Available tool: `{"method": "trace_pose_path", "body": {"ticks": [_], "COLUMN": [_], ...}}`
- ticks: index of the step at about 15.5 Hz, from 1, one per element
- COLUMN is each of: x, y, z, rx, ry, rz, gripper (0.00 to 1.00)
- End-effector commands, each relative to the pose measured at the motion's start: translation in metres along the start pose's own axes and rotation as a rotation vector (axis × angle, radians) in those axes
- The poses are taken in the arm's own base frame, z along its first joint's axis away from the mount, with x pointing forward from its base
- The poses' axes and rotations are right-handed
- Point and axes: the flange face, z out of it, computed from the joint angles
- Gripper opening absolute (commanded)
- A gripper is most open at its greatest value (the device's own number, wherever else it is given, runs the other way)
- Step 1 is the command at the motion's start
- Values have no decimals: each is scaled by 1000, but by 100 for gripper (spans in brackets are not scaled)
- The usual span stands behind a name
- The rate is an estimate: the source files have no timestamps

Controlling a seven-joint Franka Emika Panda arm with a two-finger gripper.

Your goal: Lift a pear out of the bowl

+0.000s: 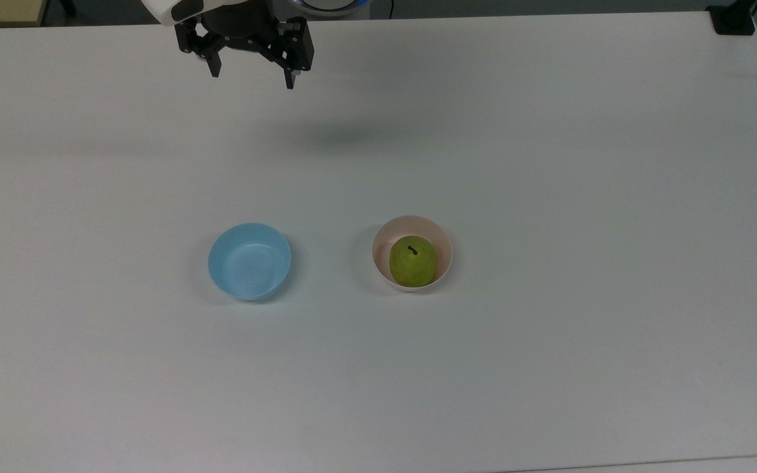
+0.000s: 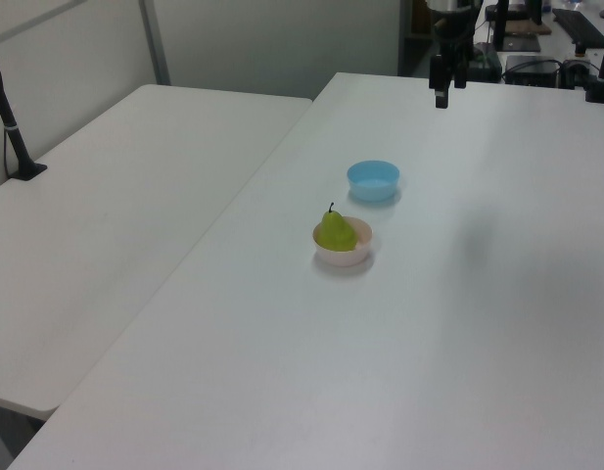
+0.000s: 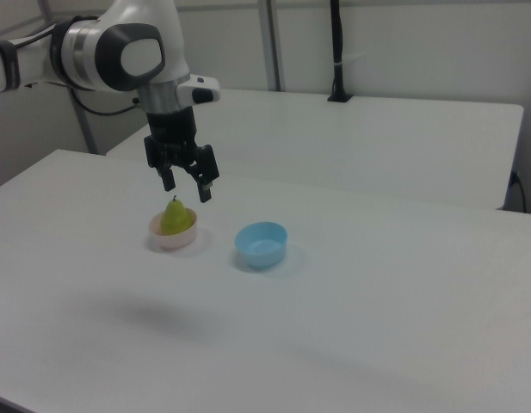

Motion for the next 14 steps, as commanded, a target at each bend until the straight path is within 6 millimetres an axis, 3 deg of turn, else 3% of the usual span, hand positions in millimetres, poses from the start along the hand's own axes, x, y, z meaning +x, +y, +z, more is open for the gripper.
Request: {"method": "trace_pose_path", "body": {"ticks": [1,8,12,14], "x": [-7,-3,15,31], "y": [3,8,-8,-29], "z": [-5,-5,10,16], "rx": [-14,-16,-27,-37], "ry": [4,11,18,49], "rz": [-4,5,-28,-64], "gripper": [100,100,100,100]}}
